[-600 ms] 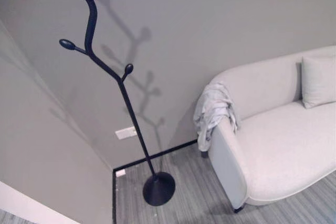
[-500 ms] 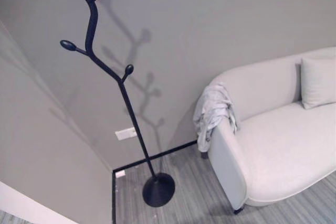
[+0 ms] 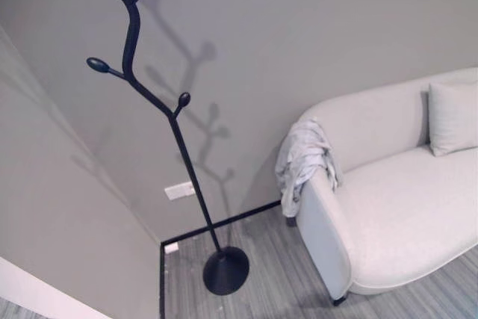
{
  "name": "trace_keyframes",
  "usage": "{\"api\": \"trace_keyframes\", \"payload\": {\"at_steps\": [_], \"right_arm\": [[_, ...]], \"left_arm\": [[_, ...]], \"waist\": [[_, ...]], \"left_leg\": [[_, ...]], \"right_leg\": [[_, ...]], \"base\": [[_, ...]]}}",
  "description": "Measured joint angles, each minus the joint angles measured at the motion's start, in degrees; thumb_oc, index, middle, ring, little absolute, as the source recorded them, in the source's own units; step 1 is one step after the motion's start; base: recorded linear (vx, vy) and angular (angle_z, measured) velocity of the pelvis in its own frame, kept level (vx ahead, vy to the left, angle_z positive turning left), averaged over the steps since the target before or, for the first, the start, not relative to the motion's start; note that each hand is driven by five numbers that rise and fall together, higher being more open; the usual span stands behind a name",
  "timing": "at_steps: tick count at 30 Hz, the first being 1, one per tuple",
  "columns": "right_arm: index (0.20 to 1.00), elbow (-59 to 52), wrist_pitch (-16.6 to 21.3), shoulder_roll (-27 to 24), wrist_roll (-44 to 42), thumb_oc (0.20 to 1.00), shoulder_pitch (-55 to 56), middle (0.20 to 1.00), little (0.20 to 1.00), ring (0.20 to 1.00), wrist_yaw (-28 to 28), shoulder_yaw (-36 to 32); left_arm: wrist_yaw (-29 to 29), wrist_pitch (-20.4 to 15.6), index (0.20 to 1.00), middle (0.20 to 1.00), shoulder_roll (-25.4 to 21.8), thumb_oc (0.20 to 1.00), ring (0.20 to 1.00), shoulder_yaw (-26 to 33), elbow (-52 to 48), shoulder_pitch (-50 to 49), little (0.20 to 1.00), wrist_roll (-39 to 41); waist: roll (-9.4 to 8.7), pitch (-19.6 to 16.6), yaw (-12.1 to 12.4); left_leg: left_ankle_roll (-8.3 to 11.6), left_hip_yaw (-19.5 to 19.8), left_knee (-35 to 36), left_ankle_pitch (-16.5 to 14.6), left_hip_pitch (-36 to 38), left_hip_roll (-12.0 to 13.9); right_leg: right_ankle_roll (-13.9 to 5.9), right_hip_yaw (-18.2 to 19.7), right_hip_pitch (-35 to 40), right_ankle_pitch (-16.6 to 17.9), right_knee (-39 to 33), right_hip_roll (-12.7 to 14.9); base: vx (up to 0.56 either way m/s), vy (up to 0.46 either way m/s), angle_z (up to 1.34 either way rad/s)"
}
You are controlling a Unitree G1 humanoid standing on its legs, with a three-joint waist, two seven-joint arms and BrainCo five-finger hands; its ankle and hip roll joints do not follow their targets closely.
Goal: Hang the clothes on the sofa on the clothes rack.
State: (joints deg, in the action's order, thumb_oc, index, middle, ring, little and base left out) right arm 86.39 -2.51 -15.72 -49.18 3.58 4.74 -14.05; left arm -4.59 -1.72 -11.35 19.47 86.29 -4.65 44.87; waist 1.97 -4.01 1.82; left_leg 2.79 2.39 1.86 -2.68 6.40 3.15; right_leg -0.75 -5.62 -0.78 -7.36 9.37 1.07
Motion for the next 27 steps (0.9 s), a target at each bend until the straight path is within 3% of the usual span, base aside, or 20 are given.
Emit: {"api": "trace_keyframes", "payload": {"at_steps": [10, 14, 18, 21, 22, 25, 27], "right_arm": [[1.000, -3.5, 0.5, -0.6, 10.7, 1.000, -0.2, 1.000, 1.000, 1.000, 0.0, 6.0], [1.000, -8.5, 1.6, -3.6, 15.9, 1.000, -2.0, 1.000, 1.000, 1.000, 1.8, 6.3], [1.000, -29.6, 0.4, -9.5, 24.8, 1.000, -2.3, 1.000, 1.000, 1.000, 6.5, 5.5], [1.000, -51.1, 1.2, -16.5, 36.1, 1.000, -3.6, 1.000, 1.000, 1.000, 11.6, 5.4], [1.000, -55.0, 1.1, -20.8, 42.2, 1.000, -6.3, 1.000, 1.000, 1.000, 13.0, 5.5], [1.000, -56.4, -1.8, -27.2, 54.6, 1.000, -11.2, 1.000, 1.000, 1.000, 14.3, 8.4], [1.000, -56.6, -3.7, -29.4, 60.9, 1.000, -15.4, 1.000, 1.000, 1.000, 16.3, 7.8]], "left_arm": [[0.0, -1.0, 1.000, 1.000, -0.1, 1.000, 1.000, -0.8, -1.4, 0.6, 1.000, 0.0], [0.1, -1.9, 1.000, 1.000, 0.0, 1.000, 1.000, -4.0, -5.7, 2.2, 1.000, 0.0], [0.1, -3.0, 1.000, 1.000, 1.9, 1.000, 1.000, -6.6, -15.6, 3.0, 1.000, 0.7], [0.5, -4.4, 1.000, 1.000, 5.5, 1.000, 1.000, -6.9, -23.7, 3.4, 1.000, 4.6], [0.6, -4.5, 1.000, 1.000, 6.5, 1.000, 1.000, -7.4, -25.3, 5.4, 1.000, 6.8], [0.9, -5.0, 1.000, 1.000, 6.8, 1.000, 1.000, -8.5, -28.3, 6.7, 1.000, 9.4], [0.6, -5.2, 1.000, 1.000, 6.8, 1.000, 1.000, -8.6, -28.4, 7.4, 1.000, 11.4]], "waist": [[-0.48, 0.2, 0.0], [-0.55, 1.1, 0.0], [-0.79, 2.8, -1.0], [-0.85, 4.2, -1.9], [-2.00, 6.7, -1.6], [-3.77, 9.8, -0.2], [-4.45, 10.2, -0.3]], "left_leg": [[0.01, 0.0, 0.0, 0.0, -0.2, 0.2], [0.03, 0.1, 0.0, 0.0, -0.3, 0.1], [-0.17, -0.3, -0.1, 0.4, -0.9, -0.1], [-0.20, -0.4, -0.4, 0.4, -0.9, -0.1], [-0.17, -0.2, -3.2, 0.4, -1.6, -0.4], [-0.03, 0.3, -11.7, 0.3, -5.0, -2.1], [0.85, 3.5, -14.2, -0.9, -7.5, -2.1]], "right_leg": [[0.09, -0.1, -0.2, 0.0, -0.1, -0.1], [0.10, -0.1, -0.2, 0.0, 0.0, -0.1], [-0.28, 0.3, -1.5, 0.1, 1.1, 0.1], [-0.25, 1.1, -2.1, 0.0, 1.7, -0.2], [0.19, 1.7, -2.0, -0.4, 2.5, 0.1], [1.36, 4.0, -1.9, -0.3, 2.8, 1.1], [1.99, 4.5, -1.8, 0.2, 2.4, 1.0]], "base": [[0.01, -0.034, 0.00], [-0.02, -0.048, -0.01], [-0.05, -0.038, -0.07], [-0.09, -0.036, -0.10], [-0.07, -0.037, -0.16], [0.01, 0.004, -0.33], [0.12, 0.037, -0.14]]}}
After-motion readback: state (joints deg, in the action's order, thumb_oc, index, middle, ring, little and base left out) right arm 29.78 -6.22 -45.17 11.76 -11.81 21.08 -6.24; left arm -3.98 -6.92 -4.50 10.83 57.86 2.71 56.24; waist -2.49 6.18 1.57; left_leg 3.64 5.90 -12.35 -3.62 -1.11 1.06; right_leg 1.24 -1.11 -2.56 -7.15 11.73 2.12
